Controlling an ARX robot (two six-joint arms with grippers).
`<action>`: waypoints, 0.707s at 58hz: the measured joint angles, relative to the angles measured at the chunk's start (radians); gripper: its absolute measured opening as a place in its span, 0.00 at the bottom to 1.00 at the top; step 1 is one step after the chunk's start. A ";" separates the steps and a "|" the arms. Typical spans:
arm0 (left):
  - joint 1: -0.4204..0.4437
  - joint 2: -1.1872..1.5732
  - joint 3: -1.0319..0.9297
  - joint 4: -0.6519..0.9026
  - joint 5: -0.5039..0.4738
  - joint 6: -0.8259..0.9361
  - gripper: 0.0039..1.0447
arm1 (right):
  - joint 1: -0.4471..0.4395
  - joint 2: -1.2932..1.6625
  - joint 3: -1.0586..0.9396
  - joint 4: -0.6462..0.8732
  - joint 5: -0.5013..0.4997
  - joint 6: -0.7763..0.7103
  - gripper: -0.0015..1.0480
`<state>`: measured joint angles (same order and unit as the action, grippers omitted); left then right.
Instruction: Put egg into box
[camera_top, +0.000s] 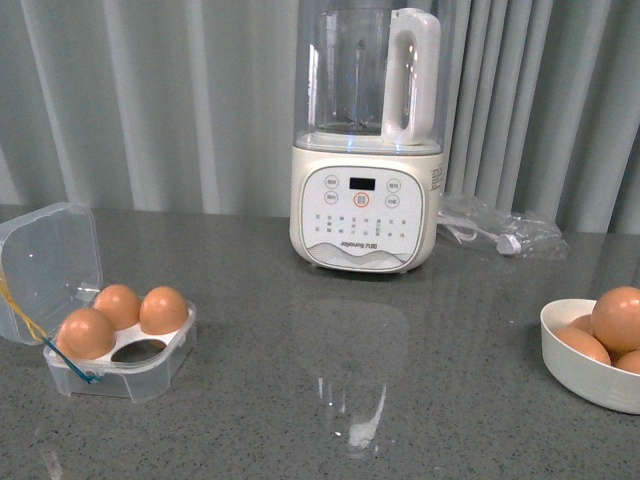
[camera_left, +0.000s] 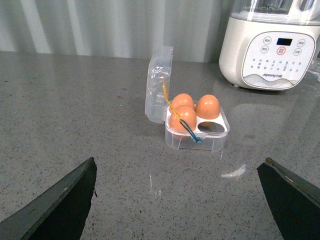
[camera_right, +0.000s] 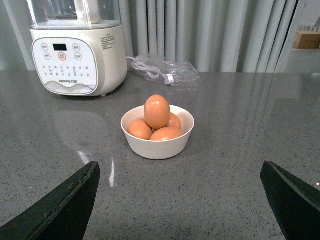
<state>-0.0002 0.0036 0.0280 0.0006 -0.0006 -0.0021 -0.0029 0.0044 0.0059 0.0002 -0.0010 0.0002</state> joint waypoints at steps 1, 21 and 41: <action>0.000 0.000 0.000 0.000 0.000 0.000 0.94 | 0.000 0.000 0.000 0.000 0.000 0.000 0.93; 0.000 0.000 0.000 0.000 0.000 0.000 0.94 | 0.000 0.000 0.000 0.000 0.000 0.000 0.93; 0.000 0.000 0.000 0.000 0.000 0.000 0.94 | 0.000 0.000 0.000 0.000 0.000 0.000 0.93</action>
<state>-0.0002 0.0036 0.0280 0.0006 -0.0006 -0.0021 -0.0029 0.0044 0.0059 0.0002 -0.0010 0.0002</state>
